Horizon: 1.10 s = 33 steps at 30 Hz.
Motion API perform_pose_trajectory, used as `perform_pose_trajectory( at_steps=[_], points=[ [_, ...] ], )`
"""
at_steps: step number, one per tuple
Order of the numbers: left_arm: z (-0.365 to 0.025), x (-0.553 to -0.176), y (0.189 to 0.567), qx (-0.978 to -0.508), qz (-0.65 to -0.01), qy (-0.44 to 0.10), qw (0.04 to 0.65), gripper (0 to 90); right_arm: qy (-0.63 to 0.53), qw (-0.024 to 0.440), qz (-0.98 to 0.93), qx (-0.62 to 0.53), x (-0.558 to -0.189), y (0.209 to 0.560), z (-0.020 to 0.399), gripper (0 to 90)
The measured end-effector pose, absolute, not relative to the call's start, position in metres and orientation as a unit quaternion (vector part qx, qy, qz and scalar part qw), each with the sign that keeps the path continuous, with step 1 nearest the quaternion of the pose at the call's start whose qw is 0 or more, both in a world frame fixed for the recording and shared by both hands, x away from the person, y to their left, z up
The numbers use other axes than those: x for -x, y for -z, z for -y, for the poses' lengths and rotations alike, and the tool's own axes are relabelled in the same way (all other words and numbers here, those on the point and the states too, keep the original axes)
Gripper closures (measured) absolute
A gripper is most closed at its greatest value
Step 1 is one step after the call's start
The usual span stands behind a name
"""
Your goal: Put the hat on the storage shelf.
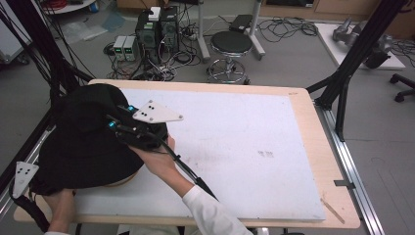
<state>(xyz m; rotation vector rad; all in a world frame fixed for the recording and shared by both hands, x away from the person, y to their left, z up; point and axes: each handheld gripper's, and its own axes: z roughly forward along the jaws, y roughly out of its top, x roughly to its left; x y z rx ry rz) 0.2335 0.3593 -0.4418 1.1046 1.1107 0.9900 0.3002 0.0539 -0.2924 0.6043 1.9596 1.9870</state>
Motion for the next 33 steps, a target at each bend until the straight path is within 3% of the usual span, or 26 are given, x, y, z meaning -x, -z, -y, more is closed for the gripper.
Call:
perform_pose_trajectory(
  at_steps=[5,9,16,22,33],
  points=[
    [-0.359,-0.234,0.442,-0.477,-0.479,-0.427,0.601,22.4,-0.692,0.145,-0.670,-0.224,-0.303,0.291,-0.046,44.2],
    [-0.359,-0.234,0.442,-0.477,-0.478,-0.428,0.600,22.4,-0.696,0.148,-0.663,-0.231,-0.305,0.291,-0.041,39.4],
    [-0.359,-0.234,0.442,-0.477,-0.478,-0.428,0.601,22.4,-0.687,0.181,-0.653,-0.261,-0.309,0.291,-0.024,20.5],
    [-0.358,-0.234,0.442,-0.477,-0.477,-0.428,0.601,22.4,-0.669,0.211,-0.658,-0.273,-0.310,0.291,-0.009,12.8],
    [-0.356,-0.234,0.441,-0.480,-0.474,-0.428,0.601,22.4,-0.649,0.244,-0.648,-0.316,-0.315,0.303,0.039,11.7]
  ],
)
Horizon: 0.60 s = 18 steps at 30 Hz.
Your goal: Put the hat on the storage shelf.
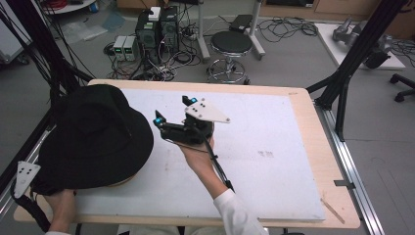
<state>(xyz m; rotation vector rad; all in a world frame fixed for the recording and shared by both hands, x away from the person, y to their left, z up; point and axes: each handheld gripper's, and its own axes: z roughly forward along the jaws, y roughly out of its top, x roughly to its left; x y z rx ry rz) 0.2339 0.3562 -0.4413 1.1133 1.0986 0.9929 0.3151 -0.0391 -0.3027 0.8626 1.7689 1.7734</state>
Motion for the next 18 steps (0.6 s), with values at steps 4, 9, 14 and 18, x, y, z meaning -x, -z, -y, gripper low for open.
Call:
perform_pose_trajectory(
  at_steps=[4,9,14,18],
  points=[
    [-0.357,-0.234,0.441,-0.481,-0.475,-0.427,0.601,22.4,-0.641,0.256,-0.642,-0.335,-0.316,0.308,0.062,11.7],
    [-0.358,-0.234,0.441,-0.479,-0.476,-0.429,0.600,22.4,-0.627,0.271,-0.641,-0.351,-0.315,0.314,0.087,11.7],
    [-0.357,-0.234,0.441,-0.479,-0.476,-0.430,0.600,22.4,-0.612,0.296,-0.631,-0.374,-0.310,0.321,0.125,11.7],
    [-0.358,-0.233,0.441,-0.478,-0.477,-0.430,0.599,22.4,-0.597,0.315,-0.630,-0.385,-0.301,0.327,0.152,11.7]
  ],
)
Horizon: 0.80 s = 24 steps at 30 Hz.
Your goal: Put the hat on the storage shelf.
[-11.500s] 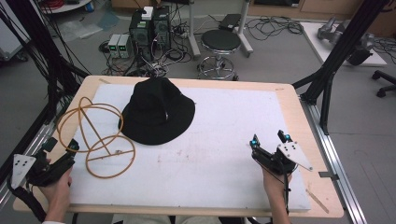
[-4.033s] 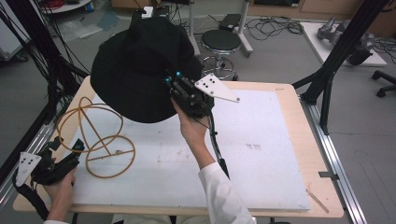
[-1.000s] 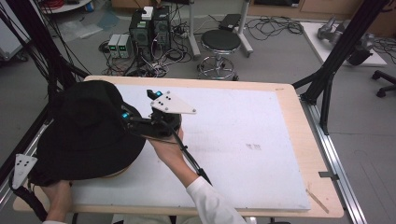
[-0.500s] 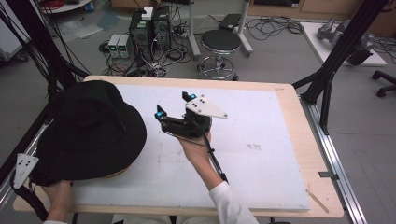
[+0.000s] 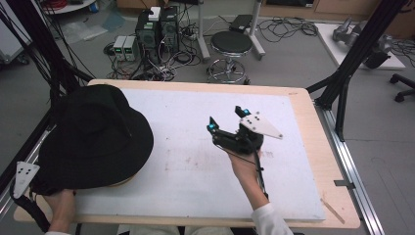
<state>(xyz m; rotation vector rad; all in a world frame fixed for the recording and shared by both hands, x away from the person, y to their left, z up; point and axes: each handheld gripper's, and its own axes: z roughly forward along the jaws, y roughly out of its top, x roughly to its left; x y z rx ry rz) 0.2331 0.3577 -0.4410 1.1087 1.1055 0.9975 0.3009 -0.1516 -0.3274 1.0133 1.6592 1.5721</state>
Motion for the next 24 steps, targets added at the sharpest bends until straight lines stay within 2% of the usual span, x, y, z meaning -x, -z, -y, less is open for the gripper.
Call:
perform_pose_trajectory(
  at_steps=[5,11,16,24],
  points=[
    [-0.357,-0.233,0.441,-0.479,-0.476,-0.430,0.600,22.4,-0.584,0.343,-0.615,-0.403,-0.290,0.336,0.189,11.0],
    [-0.356,-0.234,0.441,-0.479,-0.476,-0.431,0.599,22.4,-0.581,0.350,-0.592,-0.436,-0.282,0.343,0.223,11.0],
    [-0.357,-0.234,0.441,-0.478,-0.476,-0.431,0.599,22.4,-0.578,0.347,-0.584,-0.452,-0.280,0.350,0.236,11.0],
    [-0.357,-0.234,0.441,-0.478,-0.477,-0.431,0.599,22.4,-0.555,0.370,-0.587,-0.459,-0.272,0.364,0.251,11.1]
  ],
)
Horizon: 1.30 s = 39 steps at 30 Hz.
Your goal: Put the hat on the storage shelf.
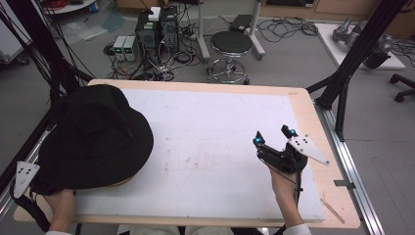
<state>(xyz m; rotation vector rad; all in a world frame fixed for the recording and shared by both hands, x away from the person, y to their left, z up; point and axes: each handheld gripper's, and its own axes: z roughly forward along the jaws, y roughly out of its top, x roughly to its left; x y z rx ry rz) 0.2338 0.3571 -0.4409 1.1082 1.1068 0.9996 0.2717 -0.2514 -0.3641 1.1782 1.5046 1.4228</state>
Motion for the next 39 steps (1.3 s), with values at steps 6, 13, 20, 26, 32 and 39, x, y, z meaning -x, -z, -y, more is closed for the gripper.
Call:
perform_pose_trajectory(
  at_steps=[6,13,20,26,32,39],
  points=[
    [-0.357,-0.234,0.441,-0.479,-0.477,-0.430,0.598,22.4,-0.551,0.366,-0.583,-0.471,-0.268,0.373,0.262,11.0],
    [-0.355,-0.234,0.441,-0.479,-0.476,-0.429,0.599,22.4,-0.547,0.364,-0.577,-0.484,-0.264,0.382,0.271,11.1],
    [-0.356,-0.235,0.441,-0.476,-0.480,-0.424,0.603,22.4,-0.541,0.363,-0.574,-0.496,-0.260,0.392,0.278,11.0],
    [-0.355,-0.235,0.441,-0.476,-0.479,-0.423,0.604,22.5,-0.533,0.357,-0.577,-0.505,-0.259,0.401,0.280,11.0],
    [-0.354,-0.236,0.441,-0.477,-0.477,-0.424,0.604,22.5,-0.521,0.363,-0.583,-0.507,-0.257,0.410,0.278,11.0],
    [-0.354,-0.236,0.441,-0.477,-0.477,-0.425,0.603,22.4,-0.510,0.386,-0.581,-0.504,-0.255,0.417,0.275,11.0]
  ],
)
